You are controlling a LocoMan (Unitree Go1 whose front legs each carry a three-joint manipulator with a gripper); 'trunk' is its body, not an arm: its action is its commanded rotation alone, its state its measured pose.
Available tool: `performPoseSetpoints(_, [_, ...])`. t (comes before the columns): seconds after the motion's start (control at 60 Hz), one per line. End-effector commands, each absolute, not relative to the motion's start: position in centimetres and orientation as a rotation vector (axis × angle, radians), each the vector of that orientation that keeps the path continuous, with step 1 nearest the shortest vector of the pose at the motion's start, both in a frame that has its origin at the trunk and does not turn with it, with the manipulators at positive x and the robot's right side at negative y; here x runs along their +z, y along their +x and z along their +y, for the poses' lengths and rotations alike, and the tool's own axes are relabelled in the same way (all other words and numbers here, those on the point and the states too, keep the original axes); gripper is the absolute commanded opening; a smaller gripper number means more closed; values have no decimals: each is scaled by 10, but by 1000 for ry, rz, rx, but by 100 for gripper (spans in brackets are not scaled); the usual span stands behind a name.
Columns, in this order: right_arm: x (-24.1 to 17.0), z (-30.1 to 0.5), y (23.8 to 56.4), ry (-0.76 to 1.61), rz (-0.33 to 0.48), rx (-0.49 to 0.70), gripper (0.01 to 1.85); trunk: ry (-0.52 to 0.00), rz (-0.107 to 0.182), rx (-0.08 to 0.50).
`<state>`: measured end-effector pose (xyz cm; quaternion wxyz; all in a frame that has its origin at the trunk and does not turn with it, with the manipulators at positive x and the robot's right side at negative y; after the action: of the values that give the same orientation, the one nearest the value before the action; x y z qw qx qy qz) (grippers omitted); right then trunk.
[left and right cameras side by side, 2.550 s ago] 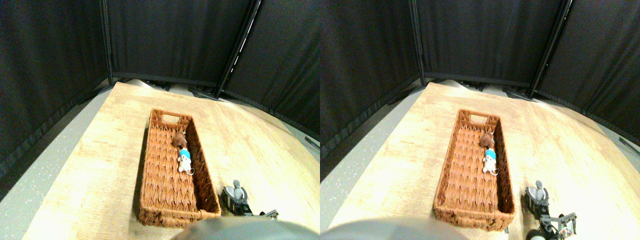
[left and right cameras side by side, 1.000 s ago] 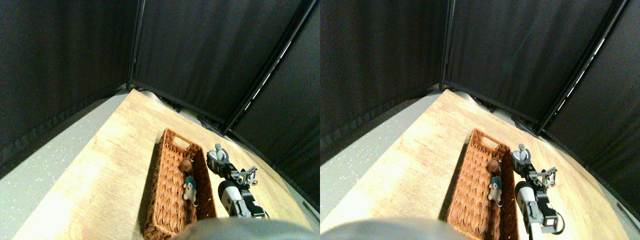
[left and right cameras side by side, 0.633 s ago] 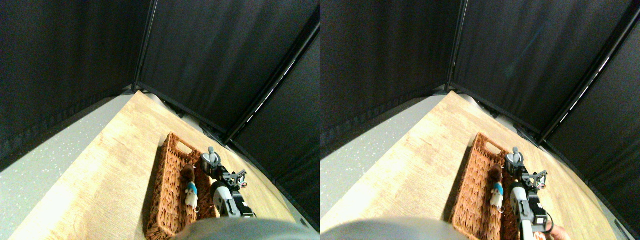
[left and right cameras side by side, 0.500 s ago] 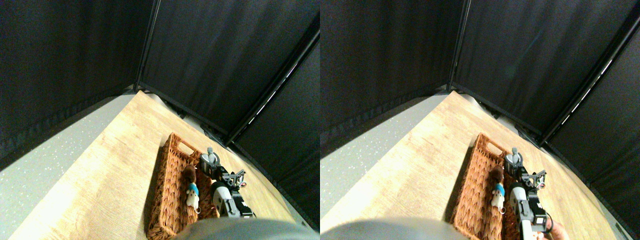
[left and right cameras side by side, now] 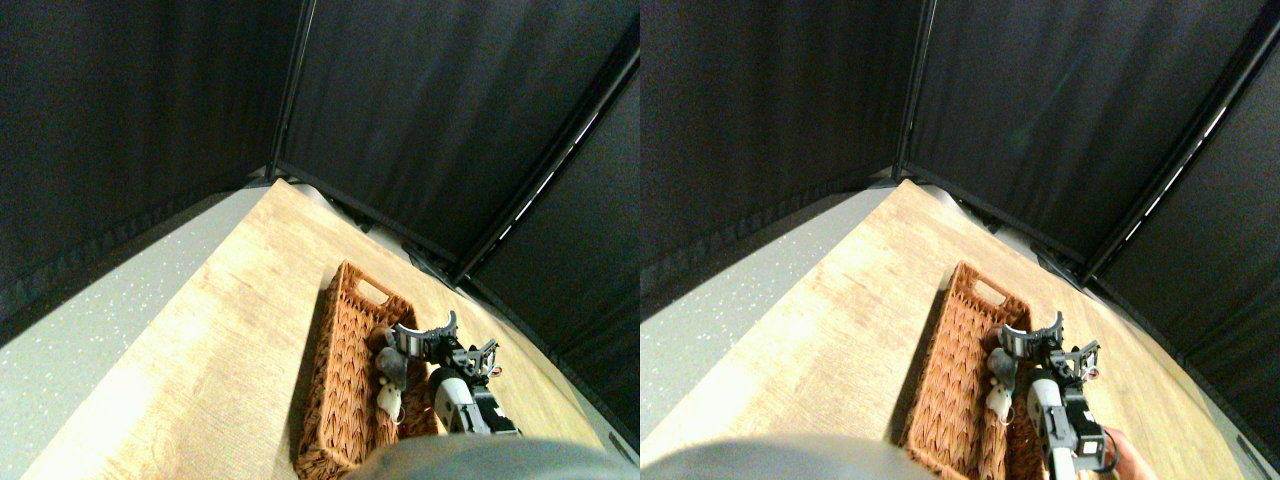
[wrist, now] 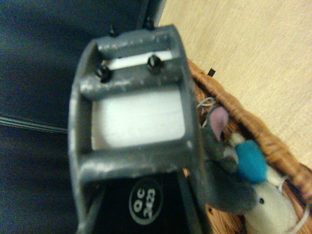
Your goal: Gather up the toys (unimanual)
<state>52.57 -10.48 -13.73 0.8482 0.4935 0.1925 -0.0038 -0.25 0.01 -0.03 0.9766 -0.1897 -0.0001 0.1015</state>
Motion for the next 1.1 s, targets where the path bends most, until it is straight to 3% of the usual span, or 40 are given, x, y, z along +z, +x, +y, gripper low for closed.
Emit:
performPoseSetpoints(0.017, [-125,-107,529,1065,329,10,107,-366,11,202])
performPoseSetpoints(0.183, [-122,-132,532,1077,246,-5,84,-326,18,175])
performPoseSetpoints(0.417, [-107,-188,531,1030,103,-109,71,-262,3,112])
performPoseSetpoints(0.533, [-99,-211,519,1013,31,-151,69,-225,35,70])
performPoseSetpoints(0.633, [-96,-224,508,1035,-23,-208,72,-204,35,46])
performPoseSetpoints(0.95, [-123,-252,471,1162,-36,-271,85,-169,41,14])
performPoseSetpoints(1.1, [-132,-254,459,1184,-31,-275,80,-166,46,13])
